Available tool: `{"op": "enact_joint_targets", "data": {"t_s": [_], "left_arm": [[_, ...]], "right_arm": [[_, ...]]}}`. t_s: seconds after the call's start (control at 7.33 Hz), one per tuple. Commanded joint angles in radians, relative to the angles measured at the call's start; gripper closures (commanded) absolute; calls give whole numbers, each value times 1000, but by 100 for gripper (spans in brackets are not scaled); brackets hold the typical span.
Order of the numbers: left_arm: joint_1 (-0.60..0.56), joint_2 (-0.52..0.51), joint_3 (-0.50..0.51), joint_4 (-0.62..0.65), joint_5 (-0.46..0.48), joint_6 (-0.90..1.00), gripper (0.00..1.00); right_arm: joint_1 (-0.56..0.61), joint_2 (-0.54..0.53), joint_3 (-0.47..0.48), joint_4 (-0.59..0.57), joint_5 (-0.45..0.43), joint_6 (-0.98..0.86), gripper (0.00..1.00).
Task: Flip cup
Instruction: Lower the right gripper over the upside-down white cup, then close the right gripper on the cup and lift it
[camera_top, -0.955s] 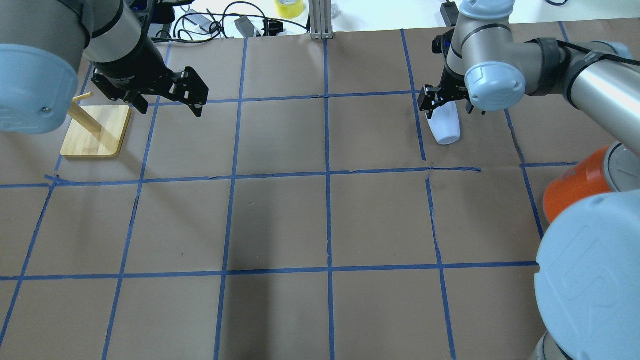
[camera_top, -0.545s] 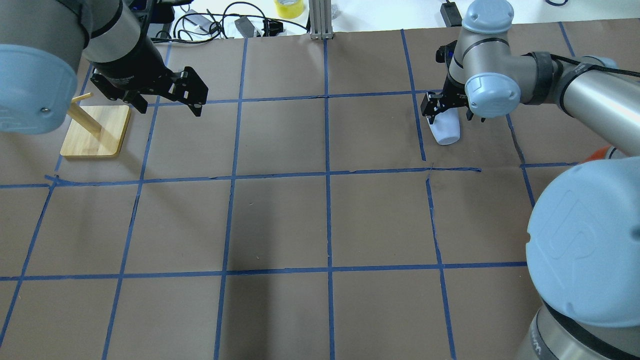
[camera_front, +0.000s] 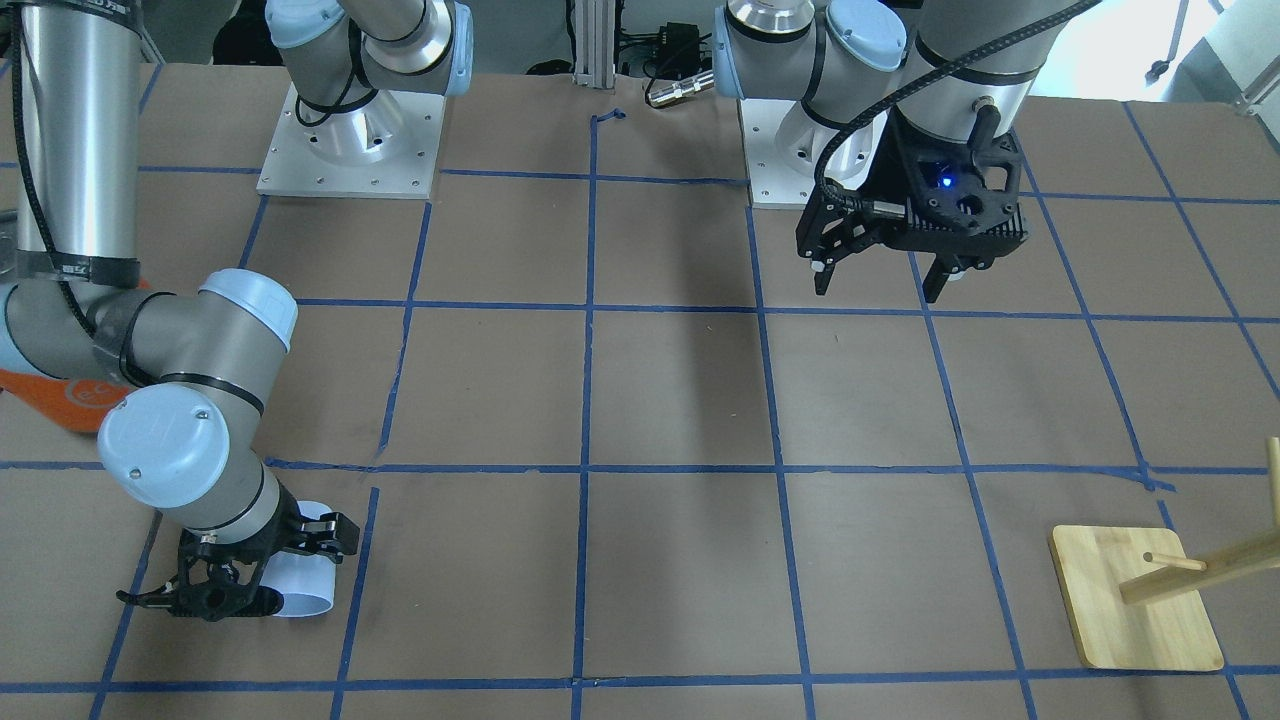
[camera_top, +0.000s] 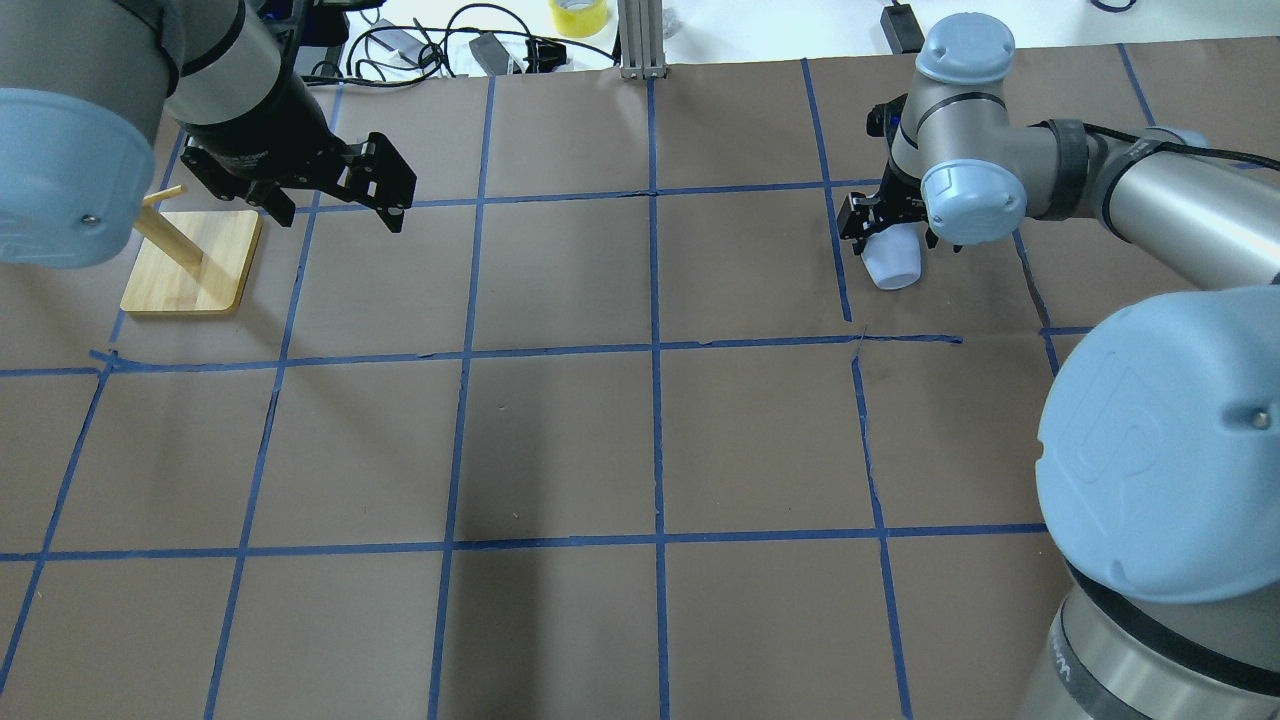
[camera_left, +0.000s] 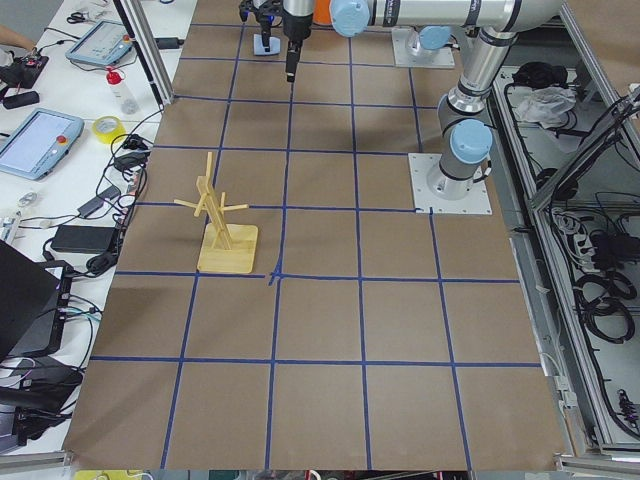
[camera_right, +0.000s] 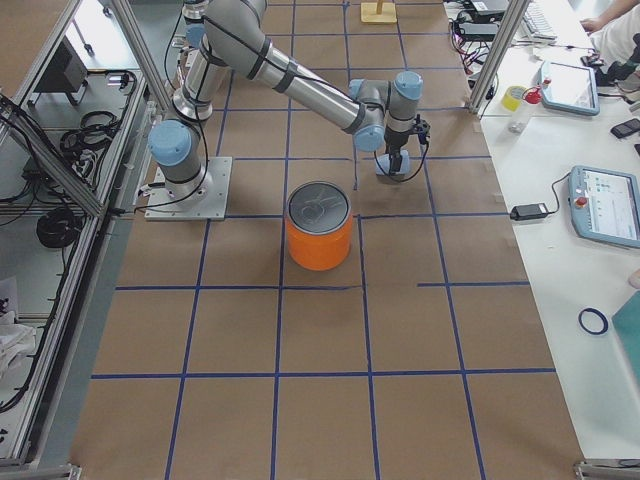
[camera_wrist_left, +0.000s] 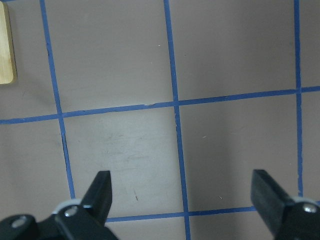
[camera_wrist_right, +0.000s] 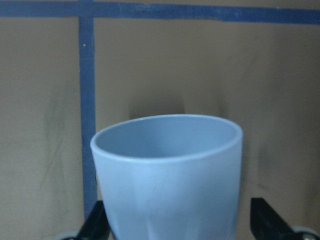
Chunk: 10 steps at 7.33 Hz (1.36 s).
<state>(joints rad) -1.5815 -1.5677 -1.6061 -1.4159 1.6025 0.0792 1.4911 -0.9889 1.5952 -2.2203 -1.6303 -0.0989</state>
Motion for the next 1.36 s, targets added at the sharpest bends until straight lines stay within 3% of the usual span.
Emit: {"op": "enact_joint_targets", "data": {"t_s": [0.0, 0.27, 0.55, 0.82, 1.23], "left_arm": [[0, 0, 0, 0, 1, 1, 0], [0, 0, 0, 0, 1, 1, 0], [0, 0, 2, 0, 1, 1, 0], [0, 0, 2, 0, 1, 1, 0], [0, 0, 0, 0, 1, -1, 0]], "right_arm": [[0, 7, -3, -59, 3, -2, 19], [0, 21, -6, -59, 44, 7, 59], [0, 13, -17, -52, 67, 11, 75], [14, -14, -23, -47, 69, 10, 72], [138, -24, -82, -45, 87, 4, 74]]}}
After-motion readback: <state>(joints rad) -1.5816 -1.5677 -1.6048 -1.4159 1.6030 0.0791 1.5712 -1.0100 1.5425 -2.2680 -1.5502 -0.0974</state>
